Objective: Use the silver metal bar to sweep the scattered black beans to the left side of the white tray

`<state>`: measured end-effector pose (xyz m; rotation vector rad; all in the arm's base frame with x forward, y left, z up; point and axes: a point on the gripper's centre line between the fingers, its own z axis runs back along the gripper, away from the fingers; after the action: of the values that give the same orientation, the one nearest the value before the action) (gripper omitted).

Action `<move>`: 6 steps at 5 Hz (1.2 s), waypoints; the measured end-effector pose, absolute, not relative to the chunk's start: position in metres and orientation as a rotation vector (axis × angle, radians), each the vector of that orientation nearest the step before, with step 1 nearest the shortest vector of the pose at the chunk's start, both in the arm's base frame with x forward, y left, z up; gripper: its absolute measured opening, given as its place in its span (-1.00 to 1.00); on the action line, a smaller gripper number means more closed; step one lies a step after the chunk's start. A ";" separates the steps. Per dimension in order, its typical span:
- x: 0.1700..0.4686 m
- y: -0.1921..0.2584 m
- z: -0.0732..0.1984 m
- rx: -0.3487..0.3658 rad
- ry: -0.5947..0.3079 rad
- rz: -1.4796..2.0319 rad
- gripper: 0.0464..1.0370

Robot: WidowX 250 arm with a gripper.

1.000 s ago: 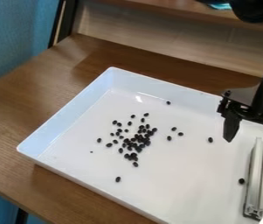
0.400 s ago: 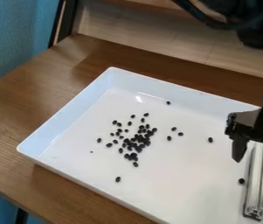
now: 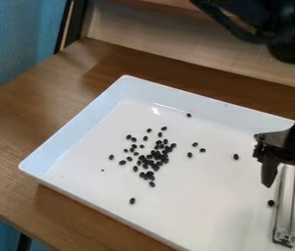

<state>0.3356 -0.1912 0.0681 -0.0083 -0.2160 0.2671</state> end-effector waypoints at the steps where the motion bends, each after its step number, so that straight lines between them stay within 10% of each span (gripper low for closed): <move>1: 0.337 -0.189 0.070 -0.004 -0.211 0.251 0.92; 6: 0.341 -0.175 0.060 -0.041 -0.192 0.250 0.92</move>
<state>0.3408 -0.1752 0.0597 -0.0412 -0.1916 0.2498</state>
